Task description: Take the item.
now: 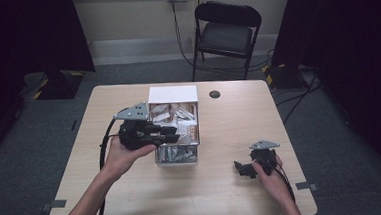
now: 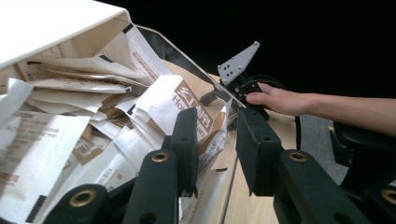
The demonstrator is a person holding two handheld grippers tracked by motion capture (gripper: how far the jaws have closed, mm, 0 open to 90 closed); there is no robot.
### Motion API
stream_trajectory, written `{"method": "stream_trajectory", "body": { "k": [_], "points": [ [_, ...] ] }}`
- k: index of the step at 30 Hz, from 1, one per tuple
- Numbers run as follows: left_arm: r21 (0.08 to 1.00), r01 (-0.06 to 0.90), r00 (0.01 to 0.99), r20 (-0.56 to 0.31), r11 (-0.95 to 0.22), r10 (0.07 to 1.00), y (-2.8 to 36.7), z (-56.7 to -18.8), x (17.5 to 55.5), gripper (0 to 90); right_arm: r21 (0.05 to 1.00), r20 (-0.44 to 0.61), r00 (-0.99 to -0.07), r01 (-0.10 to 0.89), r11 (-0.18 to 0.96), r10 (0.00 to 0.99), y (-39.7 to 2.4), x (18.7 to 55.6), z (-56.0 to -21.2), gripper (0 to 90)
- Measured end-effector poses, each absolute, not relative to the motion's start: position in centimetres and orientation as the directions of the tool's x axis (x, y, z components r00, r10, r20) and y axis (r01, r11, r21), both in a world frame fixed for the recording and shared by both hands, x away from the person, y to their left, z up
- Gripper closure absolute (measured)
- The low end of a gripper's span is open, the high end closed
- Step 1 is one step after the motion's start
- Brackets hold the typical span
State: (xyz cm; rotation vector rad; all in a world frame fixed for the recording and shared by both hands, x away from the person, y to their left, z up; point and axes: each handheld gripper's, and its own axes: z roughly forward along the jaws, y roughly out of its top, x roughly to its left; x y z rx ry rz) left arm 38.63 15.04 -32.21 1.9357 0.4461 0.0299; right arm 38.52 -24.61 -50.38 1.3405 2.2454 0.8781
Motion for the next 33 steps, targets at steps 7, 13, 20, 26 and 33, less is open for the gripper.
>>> {"method": "stream_trajectory", "body": {
  "k": [7,13,20,26,33],
  "points": [
    [0.892,0.296,0.934,-0.194,-0.343,0.301,14.9,-32.2,38.6,70.7,0.681,-0.006,-0.472,0.643,0.349,0.881,-24.6,38.5,-50.4,0.0],
    [0.900,0.303,0.919,-0.190,-0.313,0.344,15.3,-32.3,38.8,64.5,0.682,-0.007,-0.473,0.643,0.350,0.881,-24.6,38.5,-50.4,0.0],
    [0.891,0.326,0.901,-0.192,-0.317,0.389,15.3,-32.6,39.6,59.5,0.681,-0.006,-0.473,0.643,0.350,0.881,-24.6,38.5,-50.4,0.0],
    [0.883,0.333,0.898,-0.190,-0.330,0.398,15.2,-32.8,39.9,60.6,0.681,-0.007,-0.473,0.643,0.350,0.881,-24.6,38.5,-50.4,0.0],
    [0.887,0.307,0.919,-0.181,-0.346,0.351,15.3,-32.7,39.3,68.0,0.681,-0.006,-0.473,0.643,0.350,0.881,-24.6,38.5,-50.4,0.0]
  ]
}}
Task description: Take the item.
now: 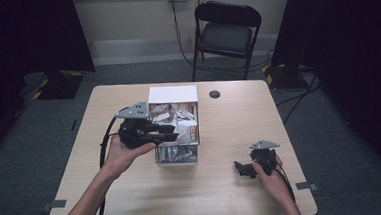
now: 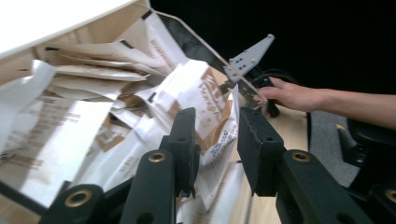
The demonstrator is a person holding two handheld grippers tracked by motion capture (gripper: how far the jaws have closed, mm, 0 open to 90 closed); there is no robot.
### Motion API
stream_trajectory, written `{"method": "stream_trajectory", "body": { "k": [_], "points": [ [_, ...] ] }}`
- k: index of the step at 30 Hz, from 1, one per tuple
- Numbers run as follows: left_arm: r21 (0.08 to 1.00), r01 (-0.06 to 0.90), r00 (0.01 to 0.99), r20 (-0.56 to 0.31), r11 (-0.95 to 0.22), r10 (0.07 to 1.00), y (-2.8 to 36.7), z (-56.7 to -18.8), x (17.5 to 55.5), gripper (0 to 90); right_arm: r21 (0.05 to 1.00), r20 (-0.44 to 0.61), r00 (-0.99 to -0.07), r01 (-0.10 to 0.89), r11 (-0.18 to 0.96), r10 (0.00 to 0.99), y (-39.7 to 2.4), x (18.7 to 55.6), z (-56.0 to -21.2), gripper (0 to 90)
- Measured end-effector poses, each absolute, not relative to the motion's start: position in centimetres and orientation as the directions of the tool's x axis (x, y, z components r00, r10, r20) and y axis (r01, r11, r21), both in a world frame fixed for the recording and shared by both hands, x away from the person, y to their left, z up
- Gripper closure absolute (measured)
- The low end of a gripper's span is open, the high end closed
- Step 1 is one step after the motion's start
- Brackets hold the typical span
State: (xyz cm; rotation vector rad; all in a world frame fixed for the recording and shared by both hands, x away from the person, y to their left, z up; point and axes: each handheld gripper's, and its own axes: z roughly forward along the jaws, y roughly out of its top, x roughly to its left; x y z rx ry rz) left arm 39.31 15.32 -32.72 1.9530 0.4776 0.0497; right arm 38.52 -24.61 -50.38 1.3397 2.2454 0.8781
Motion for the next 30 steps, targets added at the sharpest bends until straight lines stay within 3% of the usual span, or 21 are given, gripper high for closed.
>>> {"method": "stream_trajectory", "body": {
  "k": [9,15,30],
  "points": [
    [0.872,0.281,0.930,-0.144,-0.401,0.338,14.3,-33.0,38.7,72.6,0.681,-0.006,-0.473,0.643,0.350,0.881,-24.6,38.5,-50.4,0.0],
    [0.875,0.296,0.926,-0.165,-0.382,0.339,14.5,-33.1,38.8,81.9,0.681,-0.006,-0.473,0.643,0.350,0.881,-24.6,38.5,-50.4,0.0],
    [0.892,0.334,0.906,-0.216,-0.304,0.363,15.8,-32.9,39.3,83.4,0.681,-0.006,-0.472,0.644,0.350,0.881,-24.6,38.5,-50.4,0.0]
  ]
}}
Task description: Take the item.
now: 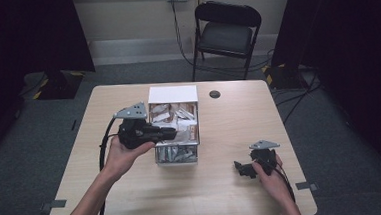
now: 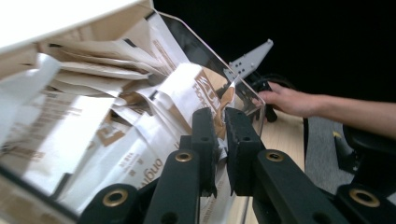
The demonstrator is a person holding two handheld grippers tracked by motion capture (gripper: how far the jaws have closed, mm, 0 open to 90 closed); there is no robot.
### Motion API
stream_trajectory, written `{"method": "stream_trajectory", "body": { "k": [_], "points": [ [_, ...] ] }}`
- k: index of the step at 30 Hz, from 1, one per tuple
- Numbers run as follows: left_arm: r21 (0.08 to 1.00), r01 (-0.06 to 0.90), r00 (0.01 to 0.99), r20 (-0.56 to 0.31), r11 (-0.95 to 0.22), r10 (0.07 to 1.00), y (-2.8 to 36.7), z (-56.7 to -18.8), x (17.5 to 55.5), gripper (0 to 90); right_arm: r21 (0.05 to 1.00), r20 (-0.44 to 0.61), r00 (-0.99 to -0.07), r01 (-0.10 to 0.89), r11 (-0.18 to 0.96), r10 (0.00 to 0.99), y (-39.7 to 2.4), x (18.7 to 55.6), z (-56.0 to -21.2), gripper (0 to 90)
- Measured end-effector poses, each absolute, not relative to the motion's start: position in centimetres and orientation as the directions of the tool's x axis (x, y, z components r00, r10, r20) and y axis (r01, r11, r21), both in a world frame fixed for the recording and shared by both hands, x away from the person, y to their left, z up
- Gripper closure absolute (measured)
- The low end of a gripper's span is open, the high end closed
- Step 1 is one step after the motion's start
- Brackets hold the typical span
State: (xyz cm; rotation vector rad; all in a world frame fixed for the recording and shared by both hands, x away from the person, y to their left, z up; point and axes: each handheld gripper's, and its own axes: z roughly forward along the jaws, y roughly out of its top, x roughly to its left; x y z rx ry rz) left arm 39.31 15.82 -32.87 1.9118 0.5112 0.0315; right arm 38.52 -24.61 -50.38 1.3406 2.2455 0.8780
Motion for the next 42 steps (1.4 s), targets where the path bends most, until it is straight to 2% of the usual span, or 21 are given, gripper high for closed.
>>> {"method": "stream_trajectory", "body": {
  "k": [15,42],
  "points": [
    [0.918,0.333,0.898,-0.238,-0.215,0.371,16.9,-33.1,39.2,83.8,0.681,-0.006,-0.473,0.643,0.350,0.881,-24.6,38.5,-50.4,0.0],
    [0.933,0.320,0.896,-0.241,-0.166,0.372,17.8,-32.4,38.6,83.9,0.681,-0.006,-0.473,0.643,0.350,0.881,-24.6,38.5,-50.4,0.0]
  ]
}}
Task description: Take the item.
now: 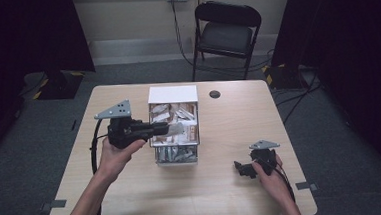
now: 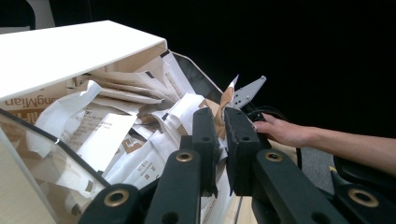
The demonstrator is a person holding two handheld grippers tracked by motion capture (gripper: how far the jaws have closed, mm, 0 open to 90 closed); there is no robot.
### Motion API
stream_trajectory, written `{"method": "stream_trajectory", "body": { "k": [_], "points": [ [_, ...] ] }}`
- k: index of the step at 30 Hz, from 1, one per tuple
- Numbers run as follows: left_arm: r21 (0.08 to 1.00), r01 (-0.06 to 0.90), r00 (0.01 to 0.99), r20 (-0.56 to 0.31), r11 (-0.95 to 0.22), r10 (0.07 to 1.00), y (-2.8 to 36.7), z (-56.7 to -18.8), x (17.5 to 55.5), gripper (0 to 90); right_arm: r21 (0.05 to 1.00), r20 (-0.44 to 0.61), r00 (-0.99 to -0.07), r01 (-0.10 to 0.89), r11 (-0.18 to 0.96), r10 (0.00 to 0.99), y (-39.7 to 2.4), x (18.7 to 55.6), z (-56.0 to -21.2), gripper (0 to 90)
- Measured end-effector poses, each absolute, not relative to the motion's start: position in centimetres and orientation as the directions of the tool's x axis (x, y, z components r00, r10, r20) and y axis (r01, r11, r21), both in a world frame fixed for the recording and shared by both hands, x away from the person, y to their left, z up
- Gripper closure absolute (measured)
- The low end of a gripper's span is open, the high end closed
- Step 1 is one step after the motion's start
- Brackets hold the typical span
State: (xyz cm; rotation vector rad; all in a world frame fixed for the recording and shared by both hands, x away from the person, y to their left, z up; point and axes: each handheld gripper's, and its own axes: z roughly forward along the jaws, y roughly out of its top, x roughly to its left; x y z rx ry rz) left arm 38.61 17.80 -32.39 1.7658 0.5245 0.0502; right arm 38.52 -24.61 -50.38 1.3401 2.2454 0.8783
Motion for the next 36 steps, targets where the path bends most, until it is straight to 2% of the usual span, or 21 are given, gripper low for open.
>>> {"method": "stream_trajectory", "body": {
  "k": [36],
  "points": [
    [0.957,0.264,0.905,-0.205,-0.116,0.372,19.4,-29.9,36.8,84.0,0.681,-0.006,-0.472,0.643,0.349,0.881,-24.6,38.5,-50.4,0.0]
  ]
}}
